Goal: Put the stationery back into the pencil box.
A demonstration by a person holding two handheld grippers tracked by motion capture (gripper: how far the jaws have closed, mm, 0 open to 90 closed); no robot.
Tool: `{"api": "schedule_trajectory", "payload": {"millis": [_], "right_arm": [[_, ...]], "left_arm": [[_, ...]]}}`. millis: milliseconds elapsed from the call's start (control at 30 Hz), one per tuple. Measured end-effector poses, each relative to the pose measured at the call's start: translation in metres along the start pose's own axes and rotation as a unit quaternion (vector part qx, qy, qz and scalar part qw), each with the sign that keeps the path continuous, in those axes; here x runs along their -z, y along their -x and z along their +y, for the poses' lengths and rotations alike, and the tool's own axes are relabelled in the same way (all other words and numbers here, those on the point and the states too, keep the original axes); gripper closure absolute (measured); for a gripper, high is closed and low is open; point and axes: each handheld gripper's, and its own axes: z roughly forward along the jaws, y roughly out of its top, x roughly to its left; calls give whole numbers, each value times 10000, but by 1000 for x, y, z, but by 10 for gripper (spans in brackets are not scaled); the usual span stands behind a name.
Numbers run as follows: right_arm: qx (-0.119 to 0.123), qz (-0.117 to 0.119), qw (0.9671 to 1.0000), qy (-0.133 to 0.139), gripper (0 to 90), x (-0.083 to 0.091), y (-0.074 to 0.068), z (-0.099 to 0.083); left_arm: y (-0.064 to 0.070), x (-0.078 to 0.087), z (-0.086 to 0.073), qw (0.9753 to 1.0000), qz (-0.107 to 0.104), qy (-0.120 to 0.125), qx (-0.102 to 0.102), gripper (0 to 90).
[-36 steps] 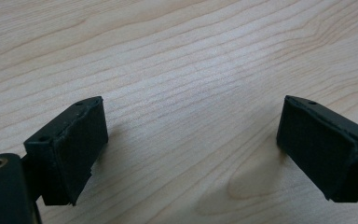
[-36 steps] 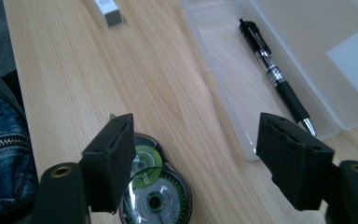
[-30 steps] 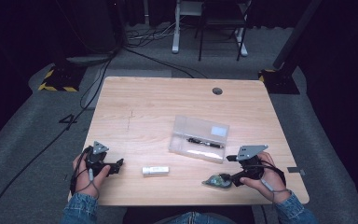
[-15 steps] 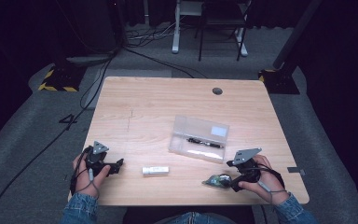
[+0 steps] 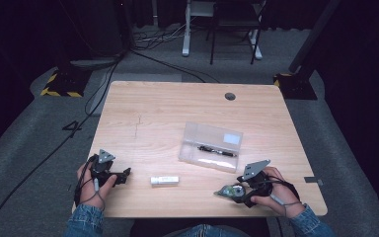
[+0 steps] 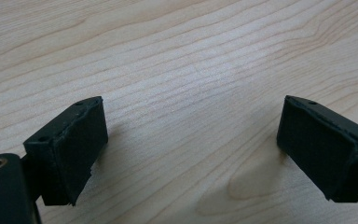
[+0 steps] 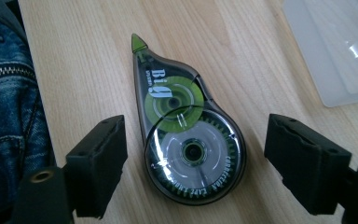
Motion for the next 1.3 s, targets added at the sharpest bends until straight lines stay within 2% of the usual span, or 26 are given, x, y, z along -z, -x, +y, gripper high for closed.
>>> {"api": "schedule_trajectory", "payload": {"millis": [233,333,433,967,1300], "right_arm": [[298,-23,9994,-145,289,-2,-3,1],[425,-54,9989,-183,381,-1,-4,2],[525,-79,9982,-266,411,0,-5,3],[596,-110,9976,-324,423,1,-7,4],[542,-136,9982,-197,423,3,-8,6]], "left_arm": [[0,0,0,10000,-3,-1,4,88],[0,0,0,10000,-1,-3,6,89],[0,0,0,10000,-3,0,3,89],[0,0,0,10000,6,-2,-2,89],[0,0,0,10000,6,-1,-3,89]]}}
